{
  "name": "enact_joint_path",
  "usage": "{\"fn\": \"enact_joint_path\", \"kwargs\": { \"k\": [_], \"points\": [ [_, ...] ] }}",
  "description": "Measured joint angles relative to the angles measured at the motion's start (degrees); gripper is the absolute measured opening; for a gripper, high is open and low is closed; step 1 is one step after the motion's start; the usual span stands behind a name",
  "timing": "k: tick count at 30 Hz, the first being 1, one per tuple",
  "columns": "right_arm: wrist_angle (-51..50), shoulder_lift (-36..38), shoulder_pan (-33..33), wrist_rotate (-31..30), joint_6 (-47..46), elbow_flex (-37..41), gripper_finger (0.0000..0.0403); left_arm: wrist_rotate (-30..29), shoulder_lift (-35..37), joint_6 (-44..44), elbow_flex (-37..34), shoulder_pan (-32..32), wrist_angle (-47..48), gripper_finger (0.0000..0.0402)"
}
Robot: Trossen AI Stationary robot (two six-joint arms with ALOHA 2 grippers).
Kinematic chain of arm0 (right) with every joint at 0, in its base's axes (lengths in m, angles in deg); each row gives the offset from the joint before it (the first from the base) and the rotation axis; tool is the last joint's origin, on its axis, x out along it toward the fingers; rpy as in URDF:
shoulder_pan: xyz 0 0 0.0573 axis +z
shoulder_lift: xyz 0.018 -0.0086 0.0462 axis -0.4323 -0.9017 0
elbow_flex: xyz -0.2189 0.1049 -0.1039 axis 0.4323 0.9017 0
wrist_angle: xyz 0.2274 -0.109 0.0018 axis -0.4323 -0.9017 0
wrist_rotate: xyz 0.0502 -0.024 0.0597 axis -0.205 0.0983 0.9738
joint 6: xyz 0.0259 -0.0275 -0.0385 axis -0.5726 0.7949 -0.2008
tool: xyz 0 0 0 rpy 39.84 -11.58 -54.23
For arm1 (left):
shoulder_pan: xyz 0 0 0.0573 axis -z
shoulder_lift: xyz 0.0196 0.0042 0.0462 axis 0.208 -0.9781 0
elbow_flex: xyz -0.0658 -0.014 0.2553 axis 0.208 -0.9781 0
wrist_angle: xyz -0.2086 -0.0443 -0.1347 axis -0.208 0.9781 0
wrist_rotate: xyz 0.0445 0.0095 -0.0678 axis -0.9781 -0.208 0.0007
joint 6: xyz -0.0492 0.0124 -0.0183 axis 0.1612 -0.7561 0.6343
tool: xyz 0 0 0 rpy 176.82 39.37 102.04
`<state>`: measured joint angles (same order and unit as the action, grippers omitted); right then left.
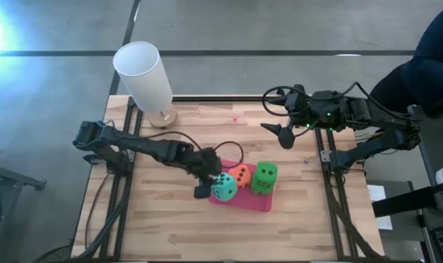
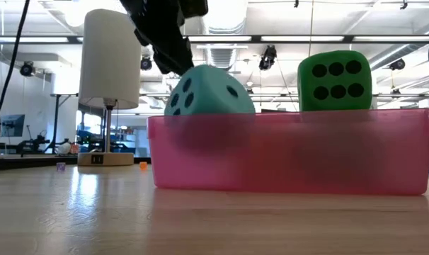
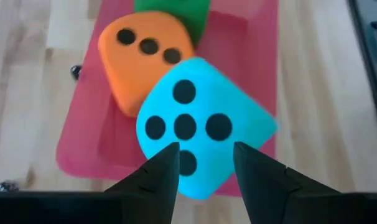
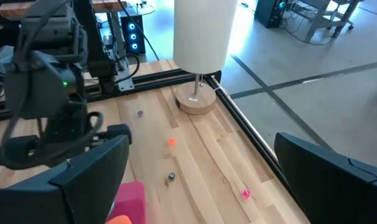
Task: Pick & Place Dice
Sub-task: Put the large blue dice into the pink bin, then put the small blue dice into the pink bin
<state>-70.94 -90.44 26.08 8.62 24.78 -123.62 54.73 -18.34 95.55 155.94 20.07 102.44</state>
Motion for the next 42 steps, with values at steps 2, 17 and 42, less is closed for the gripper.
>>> {"fn": "enact_joint_path", "kwargs": {
  "k": [2,17,42],
  "points": [
    [0.0,0.0,0.0,0.0,0.0,0.0,0.0400,0.0,0.0,0.0,0.0,0.9,-1.0,0.0154],
    [0.0,0.0,0.0,0.0,0.0,0.0,0.0400,0.0,0.0,1.7,-2.6,3.4,-5.8,0.0154],
    [0.0,0.0,0.0,0.0,-0.1,0.0,0.0400,-3.1,10.8,5.1,0.8,-0.5,1.7,0.0133]
  ]
}}
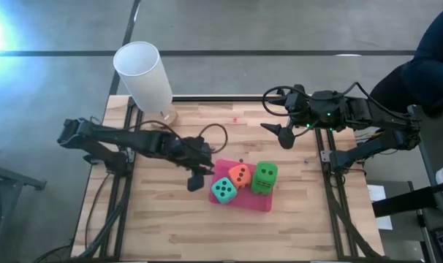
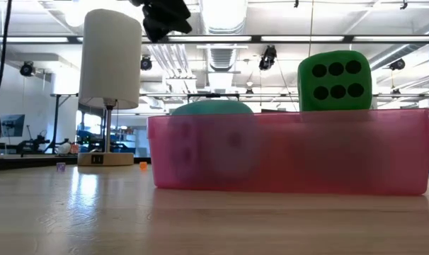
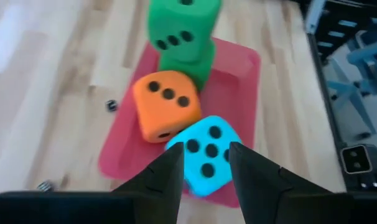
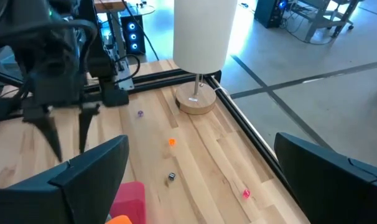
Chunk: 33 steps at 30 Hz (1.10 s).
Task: Pick & Place Dice
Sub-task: Put the small blue dice into the pink bin
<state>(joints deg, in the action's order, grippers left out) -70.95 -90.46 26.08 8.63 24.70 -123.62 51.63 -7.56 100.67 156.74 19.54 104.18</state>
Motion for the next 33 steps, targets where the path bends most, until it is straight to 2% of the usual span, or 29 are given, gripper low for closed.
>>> {"fn": "enact_joint_path", "kwargs": {
  "k": [11,19,29,33],
  "points": [
    [0.0,0.0,0.0,0.0,0.0,0.0,0.0400,-2.1,6.1,4.9,-0.7,-4.4,9.8,0.0129],
    [0.1,0.0,0.0,0.0,-0.1,0.0,0.0400,-3.4,10.0,5.6,-3.4,-10.9,9.6,0.0133],
    [1.6,0.0,0.0,-0.4,2.9,0.0,0.0400,-3.4,12.0,1.5,-4.6,-17.6,9.0,0.0127],
    [0.7,0.1,-1.2,-5.4,-0.4,0.0,0.0400,-3.4,12.0,1.3,-4.6,-19.0,8.6,0.0129]
  ]
}}
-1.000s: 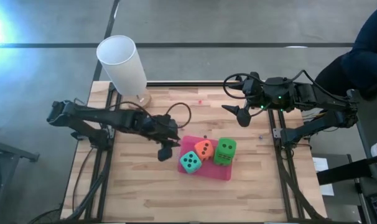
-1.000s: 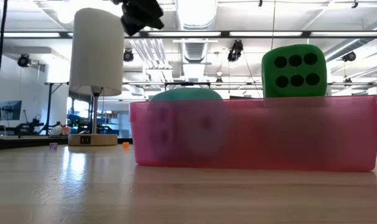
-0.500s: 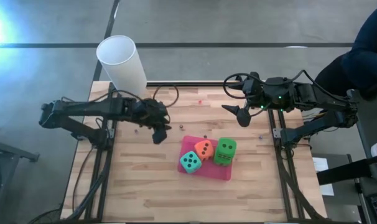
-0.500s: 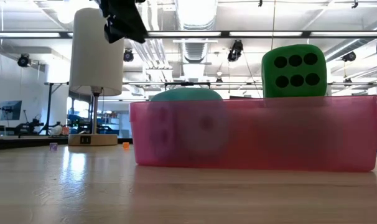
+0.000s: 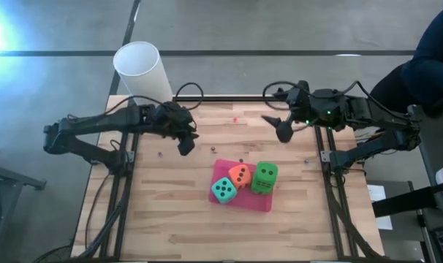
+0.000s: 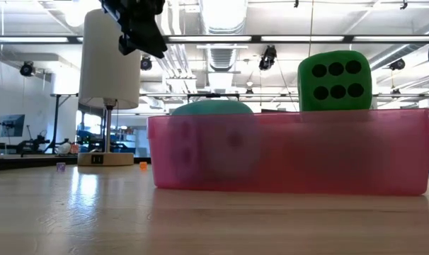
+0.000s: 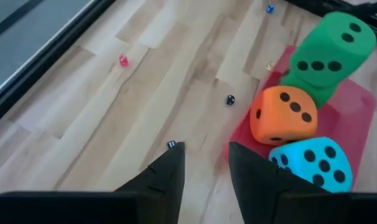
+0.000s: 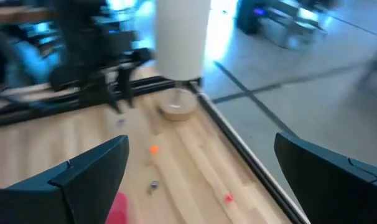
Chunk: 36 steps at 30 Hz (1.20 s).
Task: Pick & Place Dice
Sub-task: Put the small blue dice into the pink bin
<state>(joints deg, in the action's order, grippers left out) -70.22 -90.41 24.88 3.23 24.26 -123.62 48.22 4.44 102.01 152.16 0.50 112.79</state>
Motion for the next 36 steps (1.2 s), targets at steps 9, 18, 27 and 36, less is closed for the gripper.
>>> {"fn": "enact_joint_path", "kwargs": {
  "k": [9,18,27,36],
  "points": [
    [-10.4,-0.5,-7.6,-2.0,-7.0,0.0,0.0400,-0.2,-0.1,2.9,0.0,-2.9,-4.4,0.0127],
    [-10.5,-0.6,-10.3,-1.8,-7.2,0.0,0.0400,-0.2,-0.2,6.1,0.0,-4.6,-6.1,0.0131],
    [-11.9,-0.9,-11.3,-0.9,-7.2,0.0,0.0400,-0.7,-0.2,6.3,0.0,-4.6,-6.1,0.0125],
    [-11.8,-1.2,-11.2,2.7,-7.0,0.0,0.0400,-1.9,-0.2,6.3,0.0,-4.6,-6.1,0.0129]
  ]
}}
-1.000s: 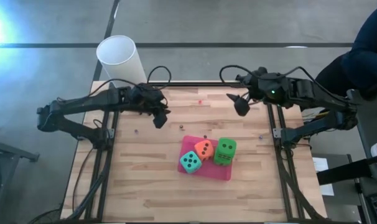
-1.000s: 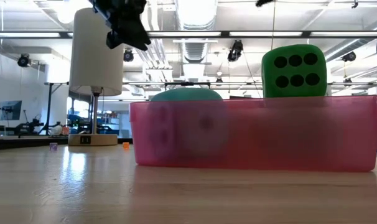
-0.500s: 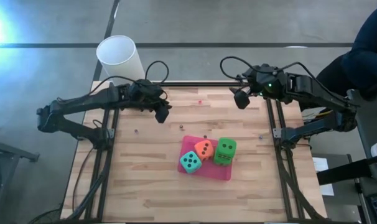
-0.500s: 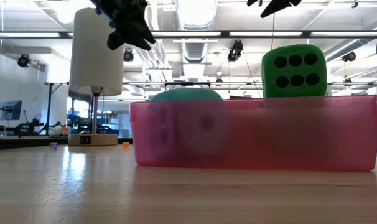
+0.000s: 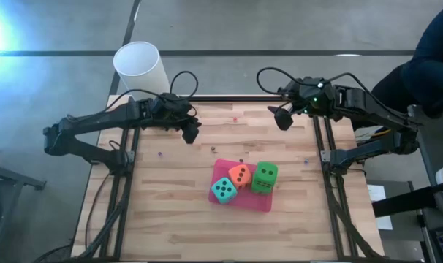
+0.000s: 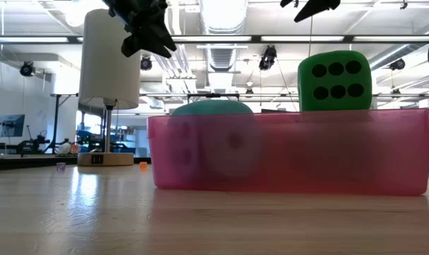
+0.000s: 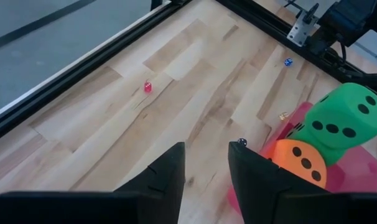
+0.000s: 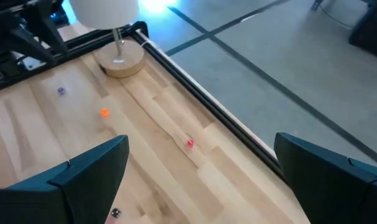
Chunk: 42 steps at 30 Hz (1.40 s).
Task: Pick & Place Dice
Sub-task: Put the small blue dice into the pink bin
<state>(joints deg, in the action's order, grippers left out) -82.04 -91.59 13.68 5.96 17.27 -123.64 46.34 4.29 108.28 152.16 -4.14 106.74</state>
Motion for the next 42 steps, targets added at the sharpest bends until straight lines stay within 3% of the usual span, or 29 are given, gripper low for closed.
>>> {"fn": "enact_joint_path", "kwargs": {
  "k": [29,35,42],
  "points": [
    [-0.4,-2.5,-0.2,3.2,-0.8,0.0,0.0399,-1.0,0.0,-3.2,0.0,-1.2,0.0,0.0131],
    [-3.2,-2.4,-0.4,4.7,-2.4,0.0,0.0360,-1.3,0.0,-3.3,0.0,-1.3,0.0,0.0125],
    [-15.1,-2.4,-1.5,7.7,-3.8,0.0,0.0305,-1.3,0.0,-3.7,0.0,-1.3,0.0,0.0129]
  ]
}}
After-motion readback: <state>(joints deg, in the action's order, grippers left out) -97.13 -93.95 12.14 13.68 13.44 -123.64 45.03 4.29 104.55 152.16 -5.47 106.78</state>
